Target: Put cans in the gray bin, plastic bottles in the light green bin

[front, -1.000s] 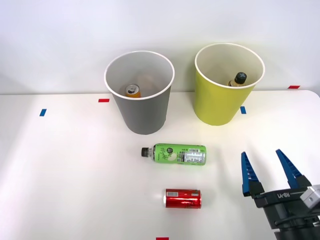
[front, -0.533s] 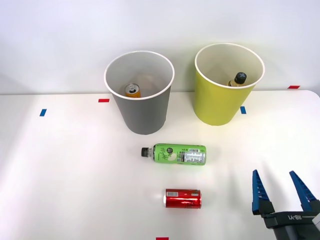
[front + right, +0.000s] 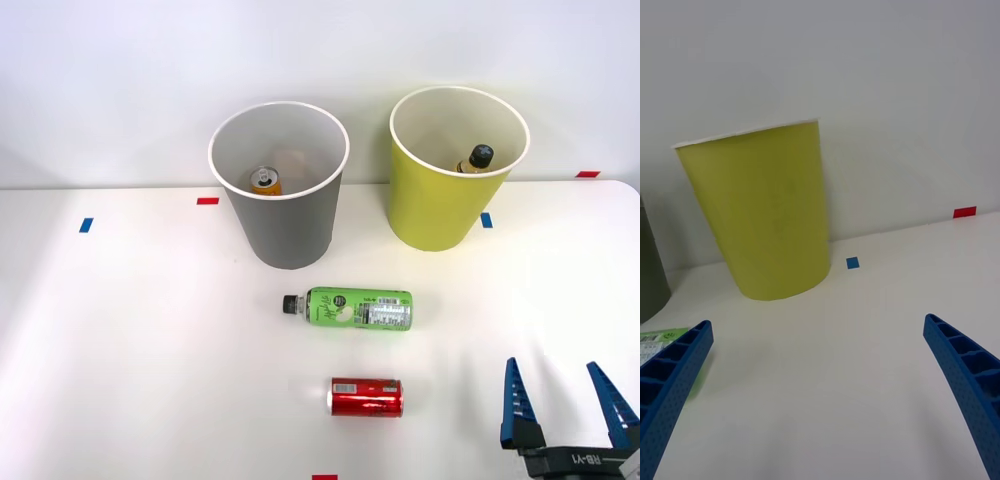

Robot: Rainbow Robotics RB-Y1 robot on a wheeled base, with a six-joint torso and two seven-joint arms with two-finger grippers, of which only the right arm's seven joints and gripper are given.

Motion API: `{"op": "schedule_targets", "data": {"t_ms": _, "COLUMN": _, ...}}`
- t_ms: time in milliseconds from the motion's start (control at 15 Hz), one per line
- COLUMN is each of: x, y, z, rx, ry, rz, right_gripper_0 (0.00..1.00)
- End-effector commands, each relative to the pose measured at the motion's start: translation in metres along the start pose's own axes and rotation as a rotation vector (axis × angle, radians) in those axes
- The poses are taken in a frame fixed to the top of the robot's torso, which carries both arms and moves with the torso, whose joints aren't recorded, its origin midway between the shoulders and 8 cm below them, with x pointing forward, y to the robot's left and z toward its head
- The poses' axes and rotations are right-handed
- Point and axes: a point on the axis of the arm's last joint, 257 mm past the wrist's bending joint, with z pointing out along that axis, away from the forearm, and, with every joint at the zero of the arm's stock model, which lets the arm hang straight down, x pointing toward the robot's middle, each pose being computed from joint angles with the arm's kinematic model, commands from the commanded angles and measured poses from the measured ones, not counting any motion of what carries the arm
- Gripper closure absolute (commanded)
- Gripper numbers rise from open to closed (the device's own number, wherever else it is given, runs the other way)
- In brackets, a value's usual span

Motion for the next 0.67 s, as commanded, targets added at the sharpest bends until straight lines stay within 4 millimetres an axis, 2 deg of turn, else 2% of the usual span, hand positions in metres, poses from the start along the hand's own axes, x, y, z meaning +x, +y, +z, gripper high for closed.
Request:
{"op": "schedule_targets", "data": {"t_ms": 67, "x": 0.014, "y": 0.003, "z": -0.037, "rx": 0.012, "ry": 0.011, "rz": -0.139, "right_gripper_0": 0.03}}
{"op": "schedule_targets", "data": {"t_ms": 400, "x": 0.038, "y": 0.02, "z": -0.085, "rx": 0.015, "ry": 0.108, "rz": -0.256, "right_gripper_0": 0.03}}
{"op": "schedule_targets", "data": {"t_ms": 667, "x": 0.046, "y": 0.025, "z": -0.102, "rx": 0.002, "ry": 0.158, "rz": -0.24, "right_gripper_0": 0.03}}
